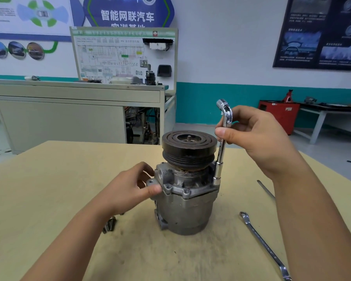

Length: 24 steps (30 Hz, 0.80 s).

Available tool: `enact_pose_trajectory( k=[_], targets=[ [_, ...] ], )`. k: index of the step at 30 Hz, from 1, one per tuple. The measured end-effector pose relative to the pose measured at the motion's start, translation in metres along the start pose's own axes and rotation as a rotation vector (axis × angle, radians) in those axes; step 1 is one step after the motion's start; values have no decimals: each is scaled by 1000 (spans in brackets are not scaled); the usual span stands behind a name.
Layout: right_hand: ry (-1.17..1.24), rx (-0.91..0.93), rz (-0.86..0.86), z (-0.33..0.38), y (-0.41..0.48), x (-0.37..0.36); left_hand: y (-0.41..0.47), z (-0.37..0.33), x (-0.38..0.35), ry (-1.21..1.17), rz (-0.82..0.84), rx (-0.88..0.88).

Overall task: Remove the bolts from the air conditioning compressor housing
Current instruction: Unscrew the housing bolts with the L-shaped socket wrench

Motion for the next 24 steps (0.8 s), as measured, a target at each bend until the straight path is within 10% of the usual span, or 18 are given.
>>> enact_pose_trajectory(
  k=[24],
  targets=[
    [-198,1,-221,-9,5,7,-1,13,-10,-227,17,50]
  ],
)
Point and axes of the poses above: each hand's wrist, its own y-axis towards the middle knuckle, its own x-axis out of the back of the hand, z = x × y, the point moved 7 cm from there along y, towards the middle knuckle, and after that the axes turned 14 degrees about -z, right-handed, at the moved point
